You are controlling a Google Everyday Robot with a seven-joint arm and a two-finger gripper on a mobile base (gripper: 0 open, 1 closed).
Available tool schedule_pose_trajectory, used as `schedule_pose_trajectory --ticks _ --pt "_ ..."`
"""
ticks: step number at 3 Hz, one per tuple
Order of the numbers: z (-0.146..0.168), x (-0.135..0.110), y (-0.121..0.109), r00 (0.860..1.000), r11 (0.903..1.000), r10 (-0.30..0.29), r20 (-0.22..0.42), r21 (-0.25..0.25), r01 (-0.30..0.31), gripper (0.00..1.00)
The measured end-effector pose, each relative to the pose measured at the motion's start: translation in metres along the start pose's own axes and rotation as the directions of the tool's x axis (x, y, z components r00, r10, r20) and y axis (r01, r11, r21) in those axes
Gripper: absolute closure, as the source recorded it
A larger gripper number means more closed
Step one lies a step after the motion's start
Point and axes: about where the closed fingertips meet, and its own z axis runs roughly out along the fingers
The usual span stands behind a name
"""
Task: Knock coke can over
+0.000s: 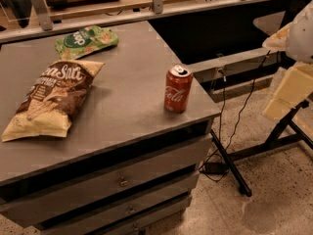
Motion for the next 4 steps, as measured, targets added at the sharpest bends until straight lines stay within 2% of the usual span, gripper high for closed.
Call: schedule_pose_trajectory --ticks 1,2,3,4 --pt "0.017 0.0 0.006 0.979 0.9904 0.138 0.148 -0.036 -0.134 0.0" --pt "0.036 -0.007 0.01 0.913 0.9722 0.232 0.336 -0.051 -0.229 0.0" --pt "0.024 -0.021 0.002 0.866 0.962 0.259 0.427 -0.035 -0.271 0.0" --pt "0.027 -0.023 0.008 0.868 0.9627 0.259 0.423 -0.042 -0.267 0.0"
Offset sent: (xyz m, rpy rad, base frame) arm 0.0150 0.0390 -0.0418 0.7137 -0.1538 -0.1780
